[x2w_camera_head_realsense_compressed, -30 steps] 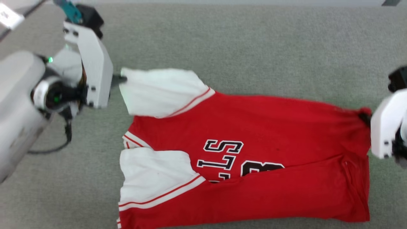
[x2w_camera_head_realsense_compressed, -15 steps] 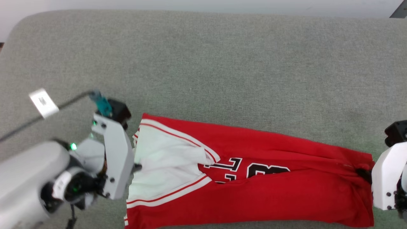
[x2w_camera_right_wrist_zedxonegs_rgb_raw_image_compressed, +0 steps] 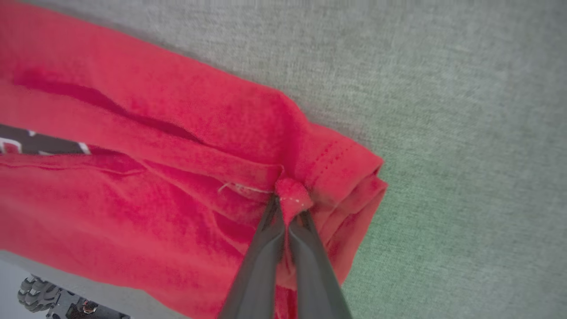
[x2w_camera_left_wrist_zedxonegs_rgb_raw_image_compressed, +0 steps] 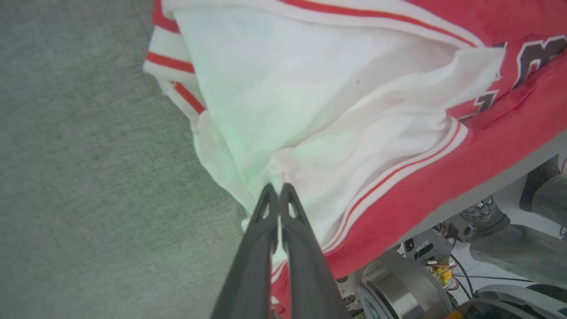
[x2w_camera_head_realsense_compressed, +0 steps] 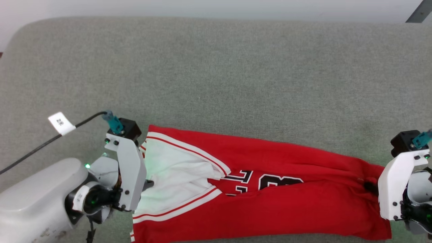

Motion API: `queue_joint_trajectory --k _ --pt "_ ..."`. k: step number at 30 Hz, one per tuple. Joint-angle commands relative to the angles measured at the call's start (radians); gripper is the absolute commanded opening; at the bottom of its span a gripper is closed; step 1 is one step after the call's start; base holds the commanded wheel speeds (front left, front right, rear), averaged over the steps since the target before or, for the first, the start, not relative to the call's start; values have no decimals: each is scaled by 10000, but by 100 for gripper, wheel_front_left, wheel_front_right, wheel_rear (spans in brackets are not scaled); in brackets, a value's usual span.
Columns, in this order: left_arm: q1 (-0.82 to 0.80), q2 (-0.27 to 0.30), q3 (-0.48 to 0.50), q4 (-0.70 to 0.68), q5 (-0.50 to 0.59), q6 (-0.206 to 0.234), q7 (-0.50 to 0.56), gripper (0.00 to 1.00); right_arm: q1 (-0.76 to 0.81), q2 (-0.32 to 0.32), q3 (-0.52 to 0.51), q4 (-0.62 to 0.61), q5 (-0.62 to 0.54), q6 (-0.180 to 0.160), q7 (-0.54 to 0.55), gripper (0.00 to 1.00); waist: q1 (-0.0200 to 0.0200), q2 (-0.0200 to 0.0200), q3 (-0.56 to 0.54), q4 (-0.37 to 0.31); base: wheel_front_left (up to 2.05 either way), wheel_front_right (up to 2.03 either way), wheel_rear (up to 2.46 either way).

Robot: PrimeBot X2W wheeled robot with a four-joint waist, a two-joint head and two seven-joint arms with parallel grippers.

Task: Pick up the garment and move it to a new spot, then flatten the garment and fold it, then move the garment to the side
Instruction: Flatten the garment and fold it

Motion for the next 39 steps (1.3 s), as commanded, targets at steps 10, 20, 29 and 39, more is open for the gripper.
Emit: queue_joint_trajectory --k 10,20,29,39 --pt "376 -35 241 112 106 -163 -923 100 32 62 -283 -24 549 -18 -292 100 0 0 -930 63 0 0 0" --pt "1325 348 964 -481 649 -96 -3865 100 569 310 -1318 276 250 -18 -331 100 0 0 -1511 191 0 0 0" --pt "2568 671 1865 -628 1220 373 -7512 100 585 459 -1828 1074 -85 -17 -210 100 0 0 -1565 508 0 0 0" --pt "4130 578 3742 -514 1985 1092 -9402 100 208 720 -1916 2489 -69 -18 -441 100 0 0 -1353 923 0 0 0"
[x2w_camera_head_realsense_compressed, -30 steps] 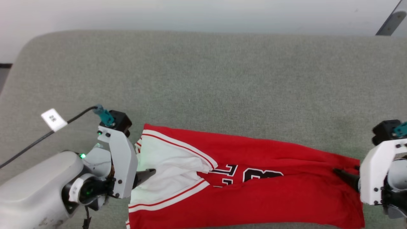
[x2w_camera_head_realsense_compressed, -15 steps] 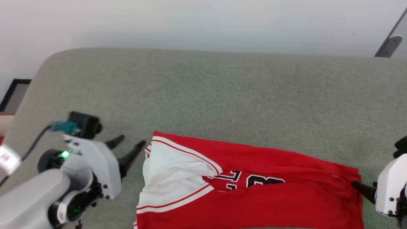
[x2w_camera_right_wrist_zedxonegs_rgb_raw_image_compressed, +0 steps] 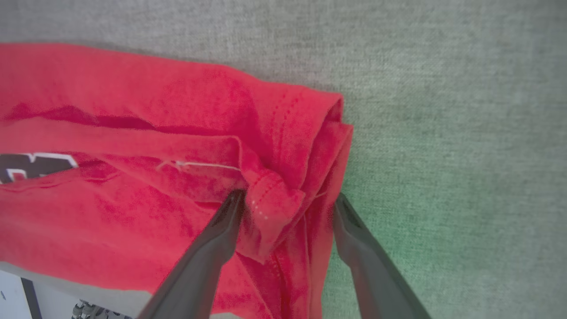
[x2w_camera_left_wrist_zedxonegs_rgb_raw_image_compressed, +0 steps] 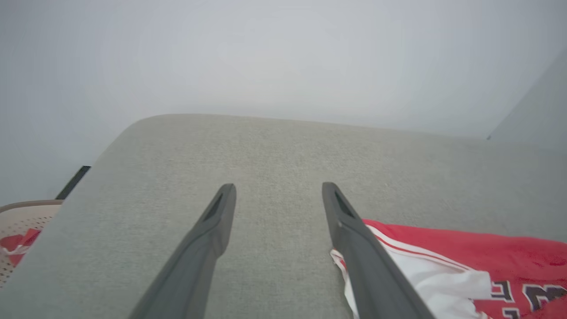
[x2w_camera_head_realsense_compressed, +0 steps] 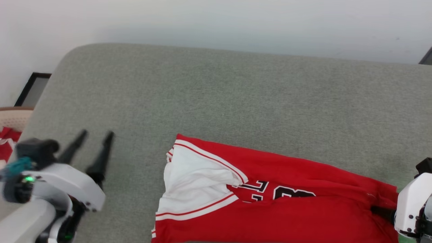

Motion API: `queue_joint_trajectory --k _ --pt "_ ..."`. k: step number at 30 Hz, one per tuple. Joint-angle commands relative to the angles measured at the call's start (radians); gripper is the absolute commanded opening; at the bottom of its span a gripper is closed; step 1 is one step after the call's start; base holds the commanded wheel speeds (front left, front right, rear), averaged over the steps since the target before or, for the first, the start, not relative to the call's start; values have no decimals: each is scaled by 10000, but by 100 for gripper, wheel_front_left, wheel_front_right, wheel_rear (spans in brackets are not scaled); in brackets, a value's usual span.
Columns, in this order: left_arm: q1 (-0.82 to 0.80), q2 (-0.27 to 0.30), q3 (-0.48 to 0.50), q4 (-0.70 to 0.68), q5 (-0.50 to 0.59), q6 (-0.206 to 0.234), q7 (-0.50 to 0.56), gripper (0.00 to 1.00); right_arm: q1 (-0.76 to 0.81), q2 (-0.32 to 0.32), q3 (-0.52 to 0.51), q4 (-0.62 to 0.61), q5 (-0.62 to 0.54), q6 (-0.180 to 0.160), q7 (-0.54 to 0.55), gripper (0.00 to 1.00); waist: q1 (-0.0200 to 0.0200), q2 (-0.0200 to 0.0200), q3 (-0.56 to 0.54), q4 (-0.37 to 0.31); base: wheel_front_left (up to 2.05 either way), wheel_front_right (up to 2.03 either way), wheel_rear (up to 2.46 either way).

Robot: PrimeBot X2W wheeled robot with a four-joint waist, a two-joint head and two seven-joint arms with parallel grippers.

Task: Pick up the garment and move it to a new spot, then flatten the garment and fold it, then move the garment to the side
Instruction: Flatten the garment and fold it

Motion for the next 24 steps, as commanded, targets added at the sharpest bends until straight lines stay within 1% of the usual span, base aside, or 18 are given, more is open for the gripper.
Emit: queue_joint_trajectory --k 1,2,3,4,5,6,7,8,9,10,11,14,15,16,20,24 --pt "441 -221 775 32 514 126 -49 100 -84 56 29 296 1 -18 -134 100 0 0 100 158 0 0 0" --pt "441 -221 775 32 514 126 -49 100 -84 56 29 296 1 -18 -134 100 0 0 100 158 0 0 0" --pt "741 -372 1143 20 800 95 -43 100 -112 82 44 449 2 -18 -192 100 0 0 118 206 0 0 0" --pt "1361 -747 2086 -9 1326 -1 -46 100 -124 148 159 717 73 -17 -267 100 0 0 131 279 0 0 0" --pt "1713 -886 2490 20 1595 -66 -47 100 -142 164 205 851 105 -17 -313 100 0 0 140 310 0 0 0" --pt "1979 -1048 2941 -4 1951 -150 -49 100 -157 171 254 984 123 -17 -321 94 0 0 145 346 0 0 0" --pt "2223 -1310 3411 -77 2193 -221 -52 100 -182 198 334 1088 195 -17 -334 49 0 0 146 380 0 0 0" --pt "2561 -1540 3885 -79 2445 -279 -51 100 -189 222 437 1162 309 -14 -326 23 0 0 144 413 0 0 0" --pt "2911 -1706 4231 -114 2815 -379 -50 100 -205 232 517 1232 440 -8 -351 0 0 0 145 433 0 0 0" --pt "3200 -1917 4598 -131 3040 -451 -50 100 -194 215 599 1280 551 -8 -375 0 0 0 140 458 0 0 0" --pt "3200 -1917 4598 -131 3040 -451 -50 100 -194 215 599 1280 551 -8 -375 0 0 0 140 458 0 0 0" --pt "3921 -2519 5683 -204 3721 -725 -39 100 -168 11 745 1400 732 -11 -372 0 0 0 123 503 0 0 0" --pt "4366 -2949 6246 -252 4047 -967 -39 100 -251 -97 800 1413 849 -11 -375 0 0 0 111 535 0 0 0" --pt "4366 -2949 6246 -252 4047 -967 -39 100 -251 -97 800 1413 849 -11 -375 0 0 0 111 535 0 0 0" --pt "4994 -3579 7172 -237 4570 -1386 -40 100 -471 -499 795 1407 925 -17 -488 0 0 0 106 572 0 0 0" --pt "5352 -4068 7737 -242 4968 -1845 -38 100 -656 -917 612 1520 893 -23 -621 0 0 0 101 584 0 0 0"
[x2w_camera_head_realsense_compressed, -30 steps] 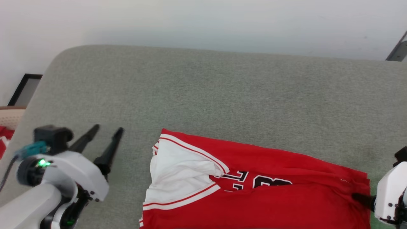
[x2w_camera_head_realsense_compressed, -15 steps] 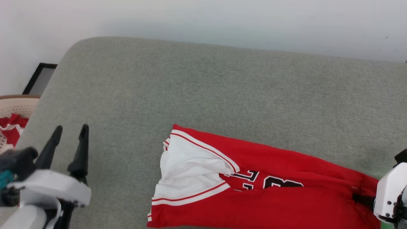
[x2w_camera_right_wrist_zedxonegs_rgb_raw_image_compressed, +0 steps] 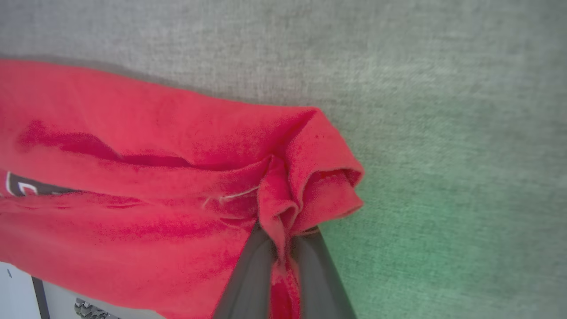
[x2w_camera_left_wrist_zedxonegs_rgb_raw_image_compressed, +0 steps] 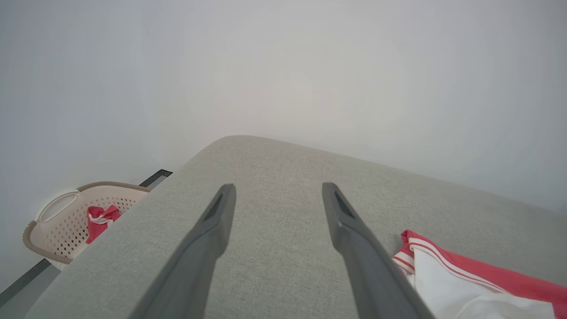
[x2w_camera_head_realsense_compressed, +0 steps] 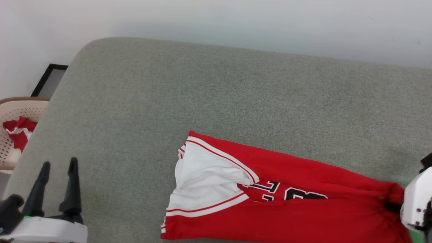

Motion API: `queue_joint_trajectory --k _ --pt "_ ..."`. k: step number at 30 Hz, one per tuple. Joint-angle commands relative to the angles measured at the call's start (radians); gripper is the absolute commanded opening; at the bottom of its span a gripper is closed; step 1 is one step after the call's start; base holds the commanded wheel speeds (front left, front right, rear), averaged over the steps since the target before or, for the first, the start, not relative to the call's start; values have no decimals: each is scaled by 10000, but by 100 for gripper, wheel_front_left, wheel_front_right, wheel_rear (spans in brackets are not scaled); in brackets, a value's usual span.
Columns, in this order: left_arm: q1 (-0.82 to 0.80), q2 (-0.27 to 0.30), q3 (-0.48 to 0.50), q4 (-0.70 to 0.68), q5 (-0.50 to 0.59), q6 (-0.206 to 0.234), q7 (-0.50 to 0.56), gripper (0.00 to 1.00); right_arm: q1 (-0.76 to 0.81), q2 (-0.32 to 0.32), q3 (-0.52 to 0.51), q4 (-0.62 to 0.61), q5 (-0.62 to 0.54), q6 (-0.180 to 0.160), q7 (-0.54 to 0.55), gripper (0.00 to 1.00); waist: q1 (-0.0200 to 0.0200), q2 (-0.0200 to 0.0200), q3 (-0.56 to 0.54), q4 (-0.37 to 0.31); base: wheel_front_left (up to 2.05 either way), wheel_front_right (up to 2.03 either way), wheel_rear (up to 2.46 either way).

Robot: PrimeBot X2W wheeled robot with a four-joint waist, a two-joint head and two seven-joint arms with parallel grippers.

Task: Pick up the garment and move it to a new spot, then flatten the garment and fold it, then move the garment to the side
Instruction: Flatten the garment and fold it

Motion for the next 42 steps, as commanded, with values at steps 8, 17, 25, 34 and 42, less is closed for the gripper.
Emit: queue_joint_trajectory --k 8,17,25,34,42 --pt "255 -564 686 174 659 -614 -5 100 -416 -925 -810 608 -482 -36 -239 0 0 0 -18 -108 0 0 0" --pt "153 -862 971 371 1023 -1024 -4 100 -841 -1852 -1425 1249 -1436 -28 -695 0 0 0 6 -364 0 0 0" --pt "318 -1024 1070 522 1101 -1131 -2 100 -750 -1559 -642 186 -407 -28 -33 0 0 0 -203 -554 0 0 0" --pt "509 -1113 1016 533 1094 -1119 28 100 -41 -363 245 -2780 926 -27 1067 0 0 0 -539 -435 0 0 0" --pt "268 -1182 708 648 1071 -1230 140 100 -223 1351 1632 -3597 941 -27 1186 0 0 0 -654 13 0 0 0"
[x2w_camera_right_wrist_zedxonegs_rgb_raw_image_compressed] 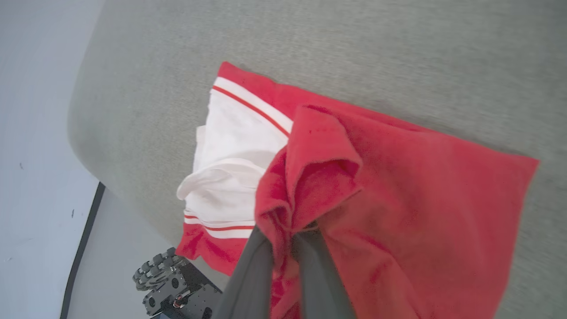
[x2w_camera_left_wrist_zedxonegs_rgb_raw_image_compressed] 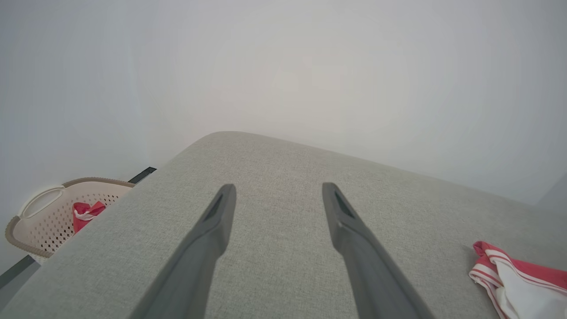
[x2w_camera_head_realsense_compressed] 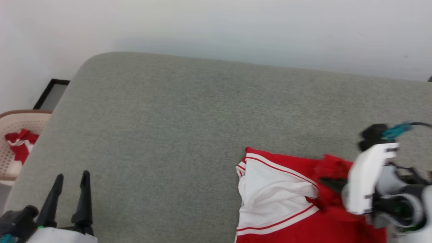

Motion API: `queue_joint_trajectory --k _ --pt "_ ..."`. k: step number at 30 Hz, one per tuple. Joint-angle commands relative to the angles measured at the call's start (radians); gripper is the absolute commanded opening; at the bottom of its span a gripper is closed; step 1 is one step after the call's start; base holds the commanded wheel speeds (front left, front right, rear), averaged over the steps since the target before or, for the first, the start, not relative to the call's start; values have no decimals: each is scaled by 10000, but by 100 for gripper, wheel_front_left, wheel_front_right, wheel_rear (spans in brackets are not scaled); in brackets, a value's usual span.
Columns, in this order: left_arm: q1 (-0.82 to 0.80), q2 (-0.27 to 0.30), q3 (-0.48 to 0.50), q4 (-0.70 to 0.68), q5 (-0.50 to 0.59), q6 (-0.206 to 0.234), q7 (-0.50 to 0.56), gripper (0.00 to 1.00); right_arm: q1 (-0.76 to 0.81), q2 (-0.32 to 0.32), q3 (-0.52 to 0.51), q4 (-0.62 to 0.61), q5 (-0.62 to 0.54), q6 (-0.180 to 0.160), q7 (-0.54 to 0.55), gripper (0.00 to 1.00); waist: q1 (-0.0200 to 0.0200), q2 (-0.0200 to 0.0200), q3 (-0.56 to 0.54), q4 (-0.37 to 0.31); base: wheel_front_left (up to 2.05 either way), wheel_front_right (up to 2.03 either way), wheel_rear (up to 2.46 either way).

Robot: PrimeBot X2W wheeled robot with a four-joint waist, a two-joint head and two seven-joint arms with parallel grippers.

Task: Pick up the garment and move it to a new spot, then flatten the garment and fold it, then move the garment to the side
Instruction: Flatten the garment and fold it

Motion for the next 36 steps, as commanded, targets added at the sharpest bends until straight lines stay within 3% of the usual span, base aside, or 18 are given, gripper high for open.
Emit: queue_joint_trajectory --k 1,9,17,18,19,20,22,30,36 --pt "-167 -35 -57 40 -11 -52 10 100 -126 261 308 62 -129 -15 -128 0 0 0 -24 214 0 0 0" --pt "-446 -163 -389 209 27 -140 93 100 -571 1235 1547 1113 -476 -15 -1072 0 0 0 48 731 0 0 0" --pt "-658 -273 -568 493 14 -207 58 100 -1039 1411 2376 2661 -963 -15 -2075 0 0 0 120 1032 0 0 0" --pt "-700 -301 -572 508 -19 -248 46 100 -1128 1421 2443 2812 -996 -15 -2179 15 0 0 121 1042 0 0 0" --pt "-725 -312 -567 539 -40 -273 29 100 -1211 1426 2510 2936 -985 -15 -2284 42 0 0 118 1044 0 0 0" --pt "-728 -283 -571 580 2 -251 37 100 -1273 1427 2562 3040 -956 -15 -2347 84 0 0 108 1035 0 0 0" --pt "-717 -281 -559 631 1 -259 14 100 -1348 1386 2661 3149 -858 -15 -2451 100 0 0 65 984 0 0 0" --pt "-422 -126 -379 583 32 -120 -12 100 -1410 744 2870 2477 -383 -15 -3122 100 0 0 -166 500 0 0 0" --pt "-132 46 -201 400 80 10 -36 100 -1080 -388 2803 1630 -273 -15 -5102 100 0 0 -326 -167 0 0 0"
